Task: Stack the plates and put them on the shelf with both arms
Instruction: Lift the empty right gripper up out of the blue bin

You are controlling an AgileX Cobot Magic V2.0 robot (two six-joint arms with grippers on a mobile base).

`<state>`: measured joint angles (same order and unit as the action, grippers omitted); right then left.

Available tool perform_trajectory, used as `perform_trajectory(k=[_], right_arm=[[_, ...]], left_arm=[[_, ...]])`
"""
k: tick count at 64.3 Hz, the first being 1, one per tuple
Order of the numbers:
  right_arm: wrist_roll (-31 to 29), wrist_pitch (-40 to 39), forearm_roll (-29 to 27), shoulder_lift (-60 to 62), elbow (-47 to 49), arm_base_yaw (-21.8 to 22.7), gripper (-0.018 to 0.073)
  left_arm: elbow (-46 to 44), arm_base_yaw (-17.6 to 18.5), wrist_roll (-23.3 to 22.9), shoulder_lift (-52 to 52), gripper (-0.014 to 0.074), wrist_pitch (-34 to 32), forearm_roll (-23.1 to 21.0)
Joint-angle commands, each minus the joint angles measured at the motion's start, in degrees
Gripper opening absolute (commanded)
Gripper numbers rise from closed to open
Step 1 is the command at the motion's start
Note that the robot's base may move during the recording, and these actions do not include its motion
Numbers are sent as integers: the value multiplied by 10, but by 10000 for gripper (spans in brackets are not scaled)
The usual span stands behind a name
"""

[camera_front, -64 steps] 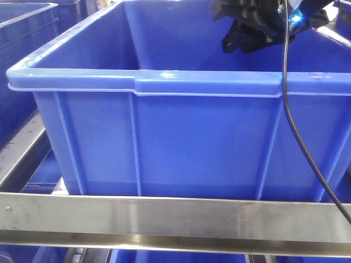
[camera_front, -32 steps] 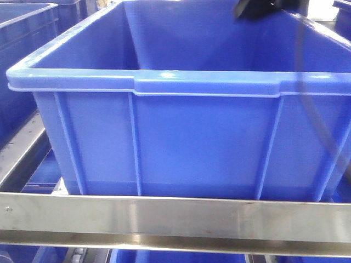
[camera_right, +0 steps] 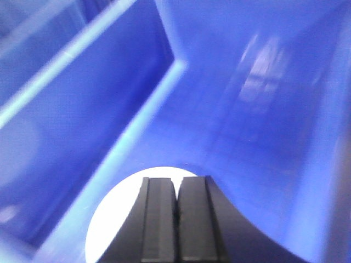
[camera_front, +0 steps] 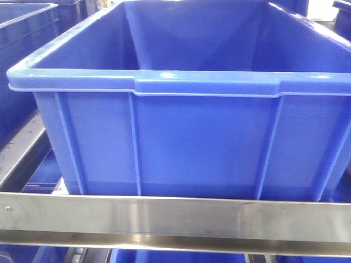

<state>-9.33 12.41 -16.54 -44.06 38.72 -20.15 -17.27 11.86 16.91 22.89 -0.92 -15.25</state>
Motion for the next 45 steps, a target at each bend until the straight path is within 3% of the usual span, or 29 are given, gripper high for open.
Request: perform_trajectory(k=[1, 18, 34, 40, 45], right_arm=[[-3, -49, 3, 69, -18, 2, 57], [-3, -25, 3, 252, -106, 2, 57], [-3, -25, 3, 294, -129, 2, 55], [-3, -61, 24, 294, -149, 9, 49], [-3, -110, 66, 295, -174, 48, 49]], left_arm=[[-17, 0, -1, 6, 80, -47, 0], [-17, 0, -1, 6, 80, -47, 0], [-17, 0, -1, 6, 80, -47, 0], [-17, 0, -1, 6, 80, -47, 0], [-17, 0, -1, 6, 80, -47, 0]])
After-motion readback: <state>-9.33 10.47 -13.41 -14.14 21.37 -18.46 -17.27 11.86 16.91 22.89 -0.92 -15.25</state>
